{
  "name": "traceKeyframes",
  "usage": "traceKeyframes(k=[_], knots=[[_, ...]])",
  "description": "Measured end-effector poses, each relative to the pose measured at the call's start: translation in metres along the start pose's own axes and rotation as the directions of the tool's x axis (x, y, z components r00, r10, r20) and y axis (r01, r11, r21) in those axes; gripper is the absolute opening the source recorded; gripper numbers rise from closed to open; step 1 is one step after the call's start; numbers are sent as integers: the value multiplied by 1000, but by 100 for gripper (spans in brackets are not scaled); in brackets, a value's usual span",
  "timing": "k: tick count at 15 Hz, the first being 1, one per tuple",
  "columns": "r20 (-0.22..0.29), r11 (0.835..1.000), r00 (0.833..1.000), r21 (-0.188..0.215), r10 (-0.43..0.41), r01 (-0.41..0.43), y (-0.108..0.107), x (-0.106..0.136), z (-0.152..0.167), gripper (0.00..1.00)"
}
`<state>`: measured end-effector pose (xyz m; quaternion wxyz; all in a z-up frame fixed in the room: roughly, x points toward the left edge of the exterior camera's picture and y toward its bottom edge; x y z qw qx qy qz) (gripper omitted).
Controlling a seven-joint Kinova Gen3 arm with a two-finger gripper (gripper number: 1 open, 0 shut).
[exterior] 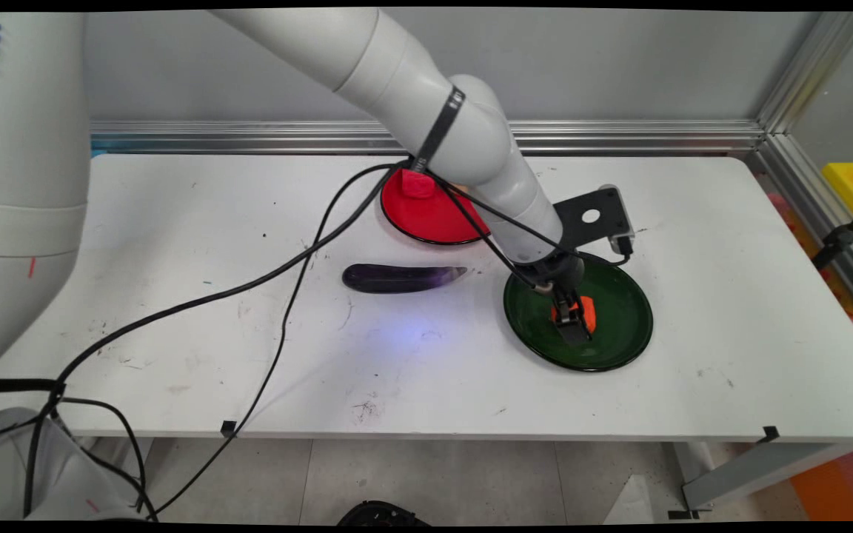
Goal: Pick up the mandarin from the green plate, then place the picked object on the table
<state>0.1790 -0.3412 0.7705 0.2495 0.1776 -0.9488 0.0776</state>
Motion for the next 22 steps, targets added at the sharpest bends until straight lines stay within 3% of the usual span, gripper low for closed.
traceKeyframes(k=[1,2,9,13,22], knots=[[2,1000,1000,-1,0,0,0,0,2,100],[4,1000,1000,-1,0,0,0,1,4,0],[18,1000,1000,0,1,-1,-2,3,11,0],[-2,1000,1000,11,-11,11,-5,9,-5,0],[-92,999,995,38,-33,37,-18,13,-93,0]])
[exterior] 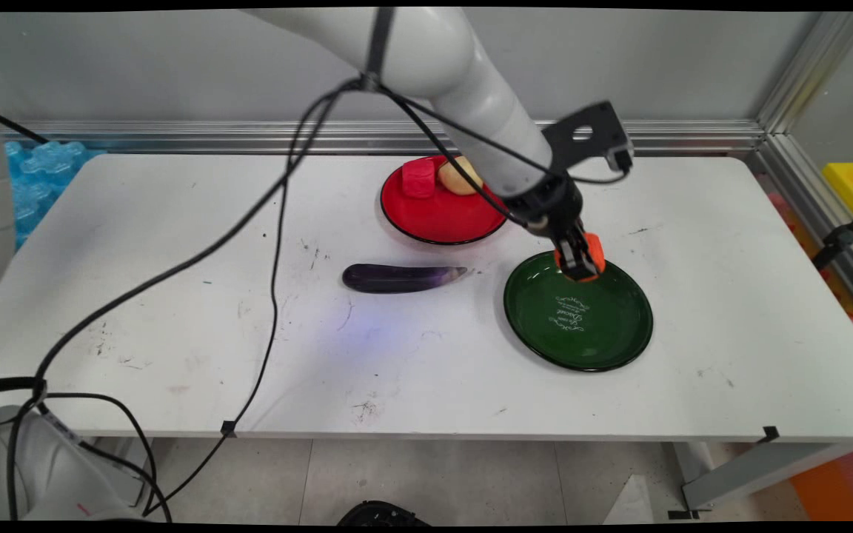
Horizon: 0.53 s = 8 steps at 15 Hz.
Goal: Place the picked object on the table
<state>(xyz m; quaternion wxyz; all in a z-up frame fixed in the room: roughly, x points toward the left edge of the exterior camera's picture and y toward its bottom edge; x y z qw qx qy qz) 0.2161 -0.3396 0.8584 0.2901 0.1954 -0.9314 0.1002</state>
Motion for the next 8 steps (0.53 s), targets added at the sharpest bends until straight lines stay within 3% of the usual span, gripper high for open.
traceKeyframes(k=[5,8], knots=[[-17,1000,1000,2,-7,7,-4,-11,-41,0],[-7,1000,1000,6,-17,17,-5,-30,-73,0]])
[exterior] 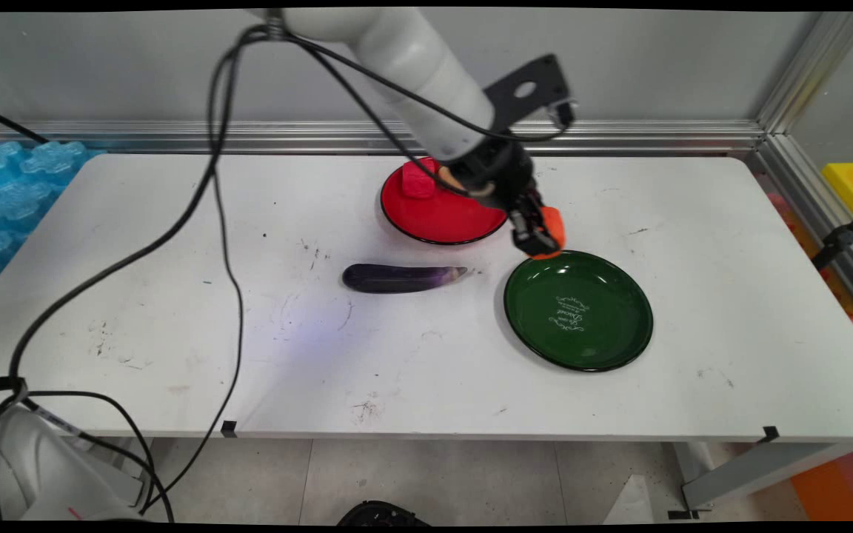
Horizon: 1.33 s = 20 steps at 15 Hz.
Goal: Place the picked object on the table
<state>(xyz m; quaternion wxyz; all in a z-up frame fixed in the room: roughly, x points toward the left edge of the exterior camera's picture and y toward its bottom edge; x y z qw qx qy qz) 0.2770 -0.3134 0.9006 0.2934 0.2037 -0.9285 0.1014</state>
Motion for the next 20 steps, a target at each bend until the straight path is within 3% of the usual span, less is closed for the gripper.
traceKeyframes(k=[5,9,14,20], knots=[[34,999,999,3,-41,41,2,-38,-34,0],[55,998,997,11,-60,59,4,-63,-40,0],[105,998,993,29,-62,59,12,-96,-26,0],[167,998,985,24,-53,49,28,-118,10,0]])
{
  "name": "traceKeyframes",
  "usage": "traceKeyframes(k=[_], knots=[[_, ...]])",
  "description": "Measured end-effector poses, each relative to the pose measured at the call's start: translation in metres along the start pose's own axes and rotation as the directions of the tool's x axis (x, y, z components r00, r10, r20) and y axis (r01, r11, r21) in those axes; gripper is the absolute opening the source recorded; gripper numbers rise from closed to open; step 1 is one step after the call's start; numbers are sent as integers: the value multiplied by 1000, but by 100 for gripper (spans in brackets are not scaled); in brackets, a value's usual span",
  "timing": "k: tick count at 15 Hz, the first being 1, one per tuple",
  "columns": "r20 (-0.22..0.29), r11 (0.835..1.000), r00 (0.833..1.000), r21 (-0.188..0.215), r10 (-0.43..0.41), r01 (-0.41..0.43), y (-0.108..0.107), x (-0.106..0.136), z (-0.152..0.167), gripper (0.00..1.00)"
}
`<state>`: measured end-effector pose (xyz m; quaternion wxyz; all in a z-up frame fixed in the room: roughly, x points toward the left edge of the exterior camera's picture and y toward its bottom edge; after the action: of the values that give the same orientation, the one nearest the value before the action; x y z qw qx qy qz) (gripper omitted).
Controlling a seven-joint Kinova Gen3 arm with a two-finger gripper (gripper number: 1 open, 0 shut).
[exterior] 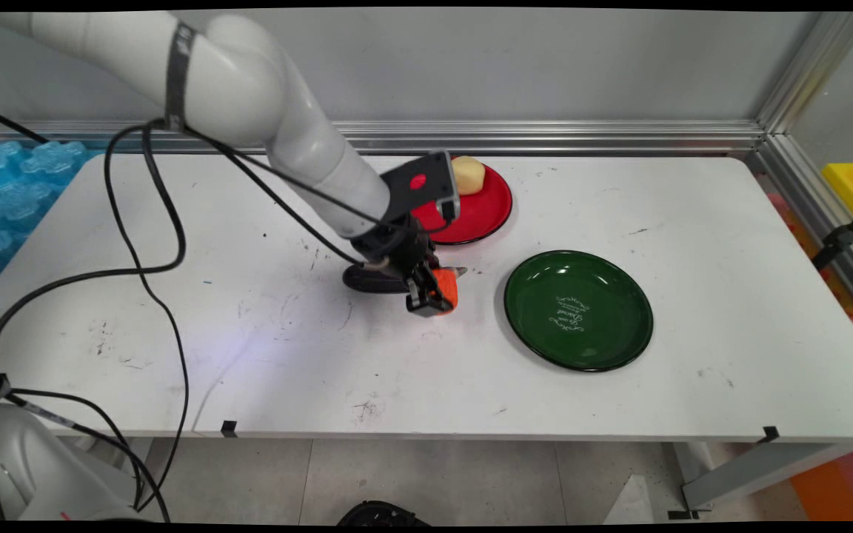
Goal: Place the picked object on the table
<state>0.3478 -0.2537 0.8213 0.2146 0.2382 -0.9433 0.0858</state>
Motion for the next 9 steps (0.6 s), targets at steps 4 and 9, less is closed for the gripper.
traceKeyframes(k=[4,9], knots=[[24,1000,1000,-8,3,-2,5,-4,21,0],[36,1000,999,-19,1,-1,6,-9,40,0]])
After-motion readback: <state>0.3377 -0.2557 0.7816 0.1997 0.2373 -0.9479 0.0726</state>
